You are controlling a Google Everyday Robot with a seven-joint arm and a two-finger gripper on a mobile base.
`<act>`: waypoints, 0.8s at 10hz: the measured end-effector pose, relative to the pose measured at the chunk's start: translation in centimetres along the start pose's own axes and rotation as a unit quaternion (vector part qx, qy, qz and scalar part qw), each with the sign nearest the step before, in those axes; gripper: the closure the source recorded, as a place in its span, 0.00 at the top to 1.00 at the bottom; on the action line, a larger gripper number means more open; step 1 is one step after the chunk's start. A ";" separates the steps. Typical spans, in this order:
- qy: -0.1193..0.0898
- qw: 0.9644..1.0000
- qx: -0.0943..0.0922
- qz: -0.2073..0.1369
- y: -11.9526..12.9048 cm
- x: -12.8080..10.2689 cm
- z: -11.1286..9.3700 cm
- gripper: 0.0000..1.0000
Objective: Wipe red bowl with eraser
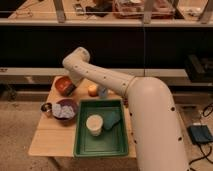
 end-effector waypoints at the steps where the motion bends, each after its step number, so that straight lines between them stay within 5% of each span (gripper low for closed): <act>1: 0.005 1.000 0.009 0.006 0.4 0.1 -0.6 0.00; 3: 0.002 0.999 0.044 0.019 0.7 0.0 -0.9 0.00; 6: -0.021 0.990 0.136 0.031 1.0 0.9 -0.3 0.00; 8: -0.039 0.987 0.157 0.025 0.1 0.9 0.2 0.00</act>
